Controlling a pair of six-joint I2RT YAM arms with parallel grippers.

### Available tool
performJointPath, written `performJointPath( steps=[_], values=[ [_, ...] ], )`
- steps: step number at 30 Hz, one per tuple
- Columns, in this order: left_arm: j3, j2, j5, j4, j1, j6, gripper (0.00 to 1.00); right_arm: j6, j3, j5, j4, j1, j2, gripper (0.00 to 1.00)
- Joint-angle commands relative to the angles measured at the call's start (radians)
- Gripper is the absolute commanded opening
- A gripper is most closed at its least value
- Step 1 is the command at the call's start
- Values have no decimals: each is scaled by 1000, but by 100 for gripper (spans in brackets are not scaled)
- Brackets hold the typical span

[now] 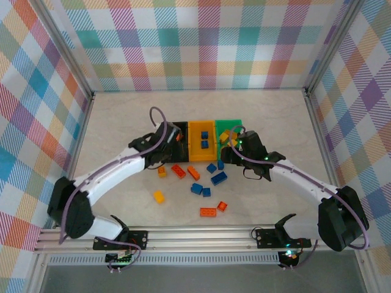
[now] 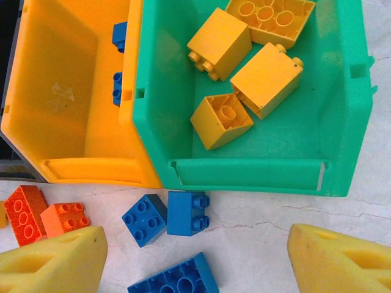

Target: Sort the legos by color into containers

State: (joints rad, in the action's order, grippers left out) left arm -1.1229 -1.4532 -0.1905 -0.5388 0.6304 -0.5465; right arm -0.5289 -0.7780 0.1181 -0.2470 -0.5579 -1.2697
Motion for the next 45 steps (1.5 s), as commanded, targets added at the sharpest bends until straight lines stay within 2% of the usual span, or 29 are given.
performJointPath(
  steps=[1, 9, 14, 20, 23, 28, 30, 33, 37, 45],
  values=[
    [-77, -124, 18, 3, -59, 44, 24, -10, 7, -13, 11, 0, 20, 78],
    [-269, -337, -44, -35, -102, 50, 25, -9, 23, -38, 2, 0, 43, 78],
    [-289, -372, -34, -32, -107, 45, 40, -1, 45, -74, 6, 0, 68, 78],
    [-280, -343, -6, -22, -106, 37, 57, 13, 63, -137, -4, -14, 84, 78],
    [-258, -279, 31, -8, -104, 28, 69, 41, 70, -177, -7, -52, 83, 77],
    [-156, -109, 97, 34, -79, 11, 87, 124, 12, -185, 7, -198, -9, 75],
    [-95, -33, 124, 51, -68, -6, 99, 140, -33, -166, 18, -251, -78, 72],
    [26, 93, 149, 75, -59, -39, 100, 157, -112, -132, 31, -304, -200, 68],
    [186, 266, 155, 82, -57, -77, 100, 168, -207, -82, 41, -325, -342, 64],
    [367, 491, 135, 13, -58, -113, 100, 165, -298, -32, 36, -329, -501, 56]
  ],
)
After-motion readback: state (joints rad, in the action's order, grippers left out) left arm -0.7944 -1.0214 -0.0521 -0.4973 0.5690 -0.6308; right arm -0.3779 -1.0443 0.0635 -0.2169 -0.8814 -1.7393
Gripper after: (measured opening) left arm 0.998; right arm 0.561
